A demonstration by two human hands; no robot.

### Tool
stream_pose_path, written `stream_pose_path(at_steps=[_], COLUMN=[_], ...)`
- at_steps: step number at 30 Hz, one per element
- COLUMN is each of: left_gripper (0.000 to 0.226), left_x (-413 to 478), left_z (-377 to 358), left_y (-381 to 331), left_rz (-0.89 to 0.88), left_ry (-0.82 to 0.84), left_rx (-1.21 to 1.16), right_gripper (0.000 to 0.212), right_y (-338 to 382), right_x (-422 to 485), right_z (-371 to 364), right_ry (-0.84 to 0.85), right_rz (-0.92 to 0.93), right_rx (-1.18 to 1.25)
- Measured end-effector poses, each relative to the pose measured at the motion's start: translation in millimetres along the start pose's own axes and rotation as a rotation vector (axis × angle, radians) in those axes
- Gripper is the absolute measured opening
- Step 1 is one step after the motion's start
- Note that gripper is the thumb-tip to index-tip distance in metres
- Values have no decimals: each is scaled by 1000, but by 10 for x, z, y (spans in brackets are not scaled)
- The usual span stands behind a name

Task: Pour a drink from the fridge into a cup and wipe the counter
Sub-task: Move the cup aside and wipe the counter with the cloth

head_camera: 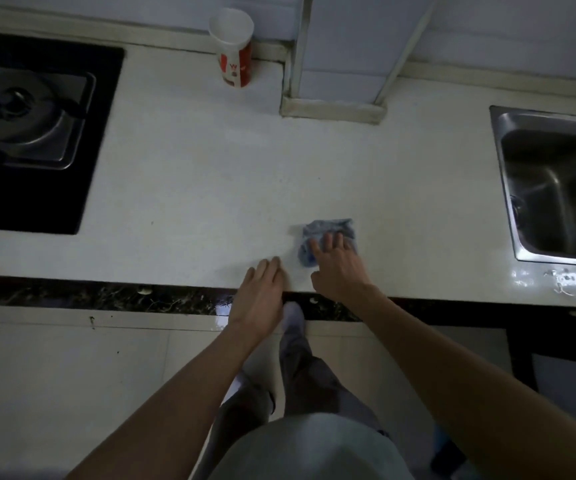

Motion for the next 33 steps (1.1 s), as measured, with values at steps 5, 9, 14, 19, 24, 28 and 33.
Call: stream_pose_path(at_steps=[5, 9, 14, 19, 24, 28, 33], left_gripper=[54, 58, 47, 57, 67, 59, 30], left_x=[-172, -328, -333, -491, -591, -532, -314], left_z=[-10, -74, 33, -107, -91, 7, 61], left_y=[21, 157, 286, 481, 613, 682, 814], left_rz=[63, 97, 76, 61, 7, -15, 2], left_ry=[24, 51, 57, 106, 128, 161, 157], left_rx=[11, -4, -205, -104, -93, -137, -238], right_gripper=[74, 73, 73, 75, 72, 62, 72], right_y=[90, 277, 724, 996, 1013, 1029, 973], right_x=[-380, -450, -399, -366, -354, -288, -86], right_z=[-235, -295, -386, -456, -408, -299, -166], right_ry=[-12, -41, -7, 35, 48, 58, 92], right_rz=[-40, -124, -108, -74, -62, -91, -97], right_rx=[17, 77, 111, 86, 52, 35, 49])
Point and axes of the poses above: each hand's wrist, its own x-axis towards the middle knuckle, its own z-axis out of the back of the hand, y = z × x, the point moved 1 cm from there along x, towards the middle knuckle, and after that the axes turned 8 degrees about x, right-handed, at the moved point
